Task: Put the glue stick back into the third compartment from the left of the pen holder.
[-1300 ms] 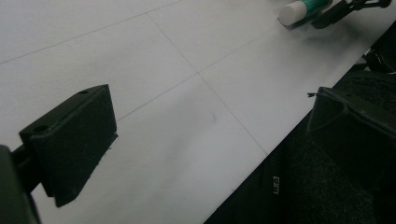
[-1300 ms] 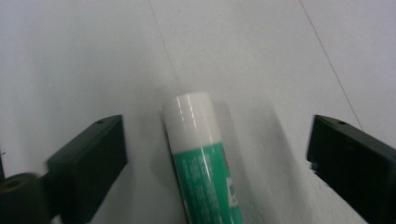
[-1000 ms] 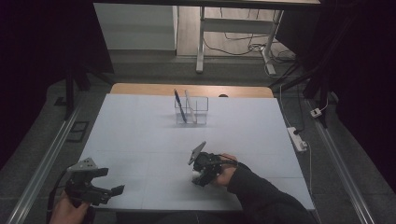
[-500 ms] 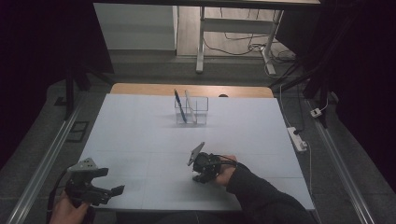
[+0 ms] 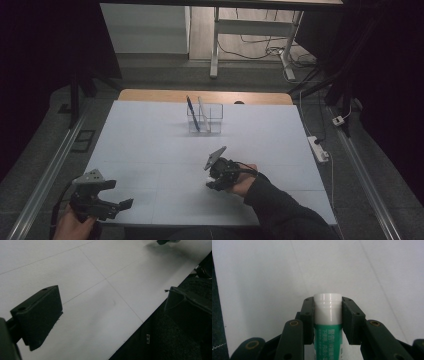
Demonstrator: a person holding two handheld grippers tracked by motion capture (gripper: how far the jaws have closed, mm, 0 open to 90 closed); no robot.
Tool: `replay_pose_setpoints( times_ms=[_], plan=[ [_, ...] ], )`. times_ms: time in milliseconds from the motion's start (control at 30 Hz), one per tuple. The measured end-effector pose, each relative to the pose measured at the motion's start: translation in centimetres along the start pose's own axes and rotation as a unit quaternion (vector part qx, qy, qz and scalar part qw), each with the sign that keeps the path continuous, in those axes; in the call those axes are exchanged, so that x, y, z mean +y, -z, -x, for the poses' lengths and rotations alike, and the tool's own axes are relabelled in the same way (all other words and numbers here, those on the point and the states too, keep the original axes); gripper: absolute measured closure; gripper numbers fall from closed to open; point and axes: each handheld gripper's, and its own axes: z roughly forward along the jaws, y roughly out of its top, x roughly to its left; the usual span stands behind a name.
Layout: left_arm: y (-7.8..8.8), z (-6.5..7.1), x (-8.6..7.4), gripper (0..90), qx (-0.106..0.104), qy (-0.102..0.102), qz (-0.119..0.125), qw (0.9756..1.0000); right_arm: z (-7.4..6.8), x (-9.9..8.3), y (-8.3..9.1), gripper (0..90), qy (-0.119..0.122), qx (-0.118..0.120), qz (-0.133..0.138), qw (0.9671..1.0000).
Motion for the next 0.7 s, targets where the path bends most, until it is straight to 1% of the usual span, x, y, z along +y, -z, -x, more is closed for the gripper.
replay_pose_setpoints(
  times_ms=[100,333,367,400,467,500,567,600,700],
  plan=[
    [0.0,0.0,0.0,1.4,0.0,0.0,0.0,1.0,0.3,0.1,0.6,65.3,-0.013,-0.004,0.018,0.9998],
    [0.0,0.0,0.0,1.5,0.001,-0.001,-0.001,1.0,1.0,0.2,2.1,65.3,-0.029,-0.025,0.052,0.9979],
    [0.0,0.0,0.0,1.5,0.001,-0.001,-0.002,1.0,1.2,0.2,2.3,65.2,-0.025,-0.027,0.059,0.9976],
    [0.0,0.0,0.0,1.5,0.002,-0.001,-0.002,1.0,1.3,0.2,2.5,65.2,-0.034,-0.03,0.06,0.9972],
    [0.0,0.0,0.0,1.5,0.002,-0.002,-0.003,1.0,1.5,0.2,2.8,65.2,-0.043,-0.037,0.063,0.9964],
    [0.0,0.0,0.0,1.5,0.001,-0.001,-0.003,1.0,1.6,0.1,3.0,65.2,-0.043,-0.039,0.069,0.9959],
    [0.0,0.0,0.0,1.5,0.001,-0.001,-0.003,1.0,1.9,0.1,3.3,65.2,-0.052,-0.042,0.076,0.9949],
    [0.0,0.0,0.0,1.5,0.001,-0.001,-0.003,1.0,2.0,0.1,3.5,65.2,-0.053,-0.045,0.079,0.9944],
    [-0.1,0.0,0.0,1.5,0.001,-0.001,-0.004,1.0,2.6,0.2,4.2,65.2,-0.066,-0.055,0.098,0.9915]
  ],
)
